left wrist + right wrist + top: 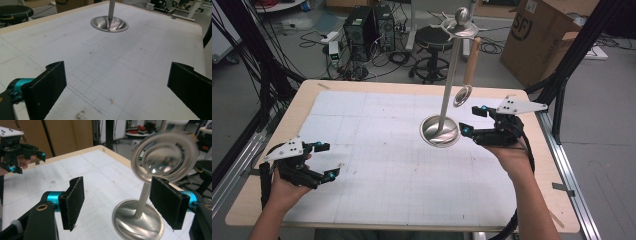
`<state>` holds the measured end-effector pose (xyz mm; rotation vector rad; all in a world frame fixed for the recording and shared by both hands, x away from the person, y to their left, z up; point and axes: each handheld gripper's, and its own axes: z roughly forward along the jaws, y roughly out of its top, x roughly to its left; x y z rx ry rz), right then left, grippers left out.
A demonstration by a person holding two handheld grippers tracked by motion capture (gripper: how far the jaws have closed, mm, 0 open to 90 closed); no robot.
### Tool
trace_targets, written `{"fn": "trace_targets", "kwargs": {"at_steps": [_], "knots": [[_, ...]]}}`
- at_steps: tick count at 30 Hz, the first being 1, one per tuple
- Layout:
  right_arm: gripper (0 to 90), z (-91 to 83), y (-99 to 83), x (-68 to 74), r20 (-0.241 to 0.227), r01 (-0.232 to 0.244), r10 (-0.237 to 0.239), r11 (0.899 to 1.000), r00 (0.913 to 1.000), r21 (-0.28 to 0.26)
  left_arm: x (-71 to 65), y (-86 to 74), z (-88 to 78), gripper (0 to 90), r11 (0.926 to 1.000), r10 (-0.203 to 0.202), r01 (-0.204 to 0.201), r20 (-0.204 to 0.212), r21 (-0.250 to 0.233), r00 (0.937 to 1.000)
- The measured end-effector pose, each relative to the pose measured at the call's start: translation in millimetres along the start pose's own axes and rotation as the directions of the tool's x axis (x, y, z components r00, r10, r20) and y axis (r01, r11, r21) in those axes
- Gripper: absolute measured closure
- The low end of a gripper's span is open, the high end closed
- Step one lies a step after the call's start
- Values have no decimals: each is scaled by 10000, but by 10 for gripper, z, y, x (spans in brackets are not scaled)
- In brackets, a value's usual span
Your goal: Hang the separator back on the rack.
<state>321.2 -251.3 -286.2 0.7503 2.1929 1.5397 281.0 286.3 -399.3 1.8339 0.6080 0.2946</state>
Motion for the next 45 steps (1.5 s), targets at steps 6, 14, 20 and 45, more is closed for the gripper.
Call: {"fn": "trace_targets", "kwargs": {"at_steps": [6, 14, 20, 45], "knots": [[257, 70, -180, 34, -152, -174, 177, 9997, 9997, 196, -3, -3, 4, 27, 10000, 10, -10, 35, 5, 10000], [227, 131, -415, 72, -354, -358, 366, 9991, 9987, 224, -8, -13, 24, 27, 10000, -38, 37, 81, 44, 10000], [212, 141, -559, 98, -193, -404, 408, 9989, 9990, 231, -12, -15, 29, 27, 10000, -3, 3, 106, 80, 9999], [155, 412, -1074, 175, -160, -1065, 1093, 9866, 9939, 1239, -35, -28, 85, 28, 9997, 45, -50, 214, 247, 9998]]}}
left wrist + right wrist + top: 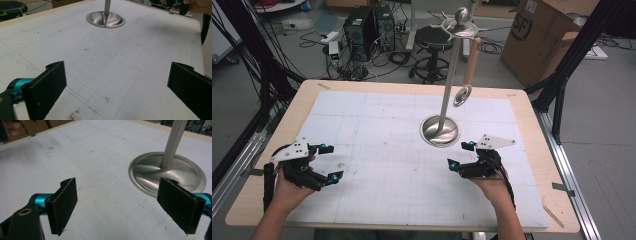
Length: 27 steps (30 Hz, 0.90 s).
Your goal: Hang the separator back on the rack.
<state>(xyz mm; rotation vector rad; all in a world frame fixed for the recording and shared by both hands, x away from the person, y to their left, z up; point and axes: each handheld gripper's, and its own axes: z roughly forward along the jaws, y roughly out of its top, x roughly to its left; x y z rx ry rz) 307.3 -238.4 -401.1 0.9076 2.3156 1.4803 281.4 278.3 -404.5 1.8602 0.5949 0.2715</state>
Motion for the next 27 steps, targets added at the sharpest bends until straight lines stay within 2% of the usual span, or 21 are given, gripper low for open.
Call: {"fn": "trace_targets", "kwargs": {"at_steps": [27], "knots": [[153, 6, -45, 11, 20, -137, 137, 9999, 9999, -1, -10, 5, 56, 28, 9999, 51, -52, 110, 122, 9999]]}}
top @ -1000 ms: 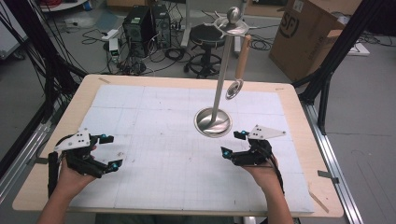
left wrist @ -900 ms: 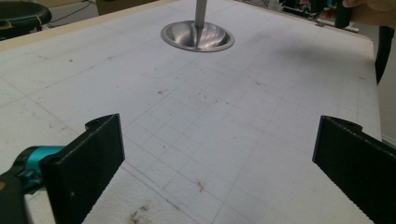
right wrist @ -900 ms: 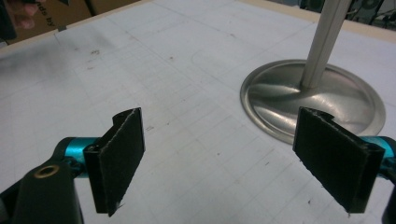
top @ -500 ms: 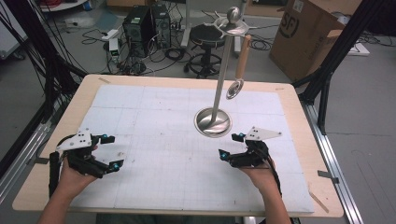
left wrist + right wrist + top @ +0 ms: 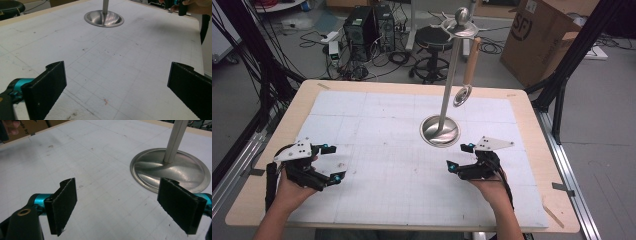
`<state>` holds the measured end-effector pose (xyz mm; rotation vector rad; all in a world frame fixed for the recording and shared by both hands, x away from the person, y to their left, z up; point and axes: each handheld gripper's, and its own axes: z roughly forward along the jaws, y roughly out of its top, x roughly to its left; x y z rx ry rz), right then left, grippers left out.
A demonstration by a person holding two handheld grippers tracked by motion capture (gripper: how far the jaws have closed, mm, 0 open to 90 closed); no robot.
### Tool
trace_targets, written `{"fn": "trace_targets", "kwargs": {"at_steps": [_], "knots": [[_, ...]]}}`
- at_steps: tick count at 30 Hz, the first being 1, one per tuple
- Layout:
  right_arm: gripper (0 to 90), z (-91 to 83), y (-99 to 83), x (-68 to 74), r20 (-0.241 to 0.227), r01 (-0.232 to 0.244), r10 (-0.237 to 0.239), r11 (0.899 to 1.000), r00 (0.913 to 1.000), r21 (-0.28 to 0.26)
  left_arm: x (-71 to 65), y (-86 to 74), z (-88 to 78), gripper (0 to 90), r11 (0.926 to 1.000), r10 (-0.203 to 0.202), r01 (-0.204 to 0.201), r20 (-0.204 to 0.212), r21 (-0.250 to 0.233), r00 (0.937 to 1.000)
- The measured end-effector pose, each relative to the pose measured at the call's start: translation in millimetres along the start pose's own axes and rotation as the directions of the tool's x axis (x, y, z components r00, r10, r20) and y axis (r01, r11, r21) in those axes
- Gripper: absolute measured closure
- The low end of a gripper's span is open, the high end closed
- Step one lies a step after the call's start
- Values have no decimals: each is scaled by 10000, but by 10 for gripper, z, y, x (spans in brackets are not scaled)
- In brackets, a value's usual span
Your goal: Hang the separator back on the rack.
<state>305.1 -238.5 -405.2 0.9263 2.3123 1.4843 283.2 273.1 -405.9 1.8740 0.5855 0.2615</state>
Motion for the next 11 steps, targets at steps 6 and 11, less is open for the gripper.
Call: {"fn": "trace_targets", "kwargs": {"at_steps": [6, 11], "knots": [[153, -16, -10, -21, 79, -86, 87, 10000, 9999, -19, 3, -9, 25, 28, 10000, -18, 18, 35, 90, 10000], [152, -7, -17, -25, 106, -74, 74, 9999, 9999, 77, 7, -11, 44, 28, 9999, -11, 11, 59, 112, 10000]]}}
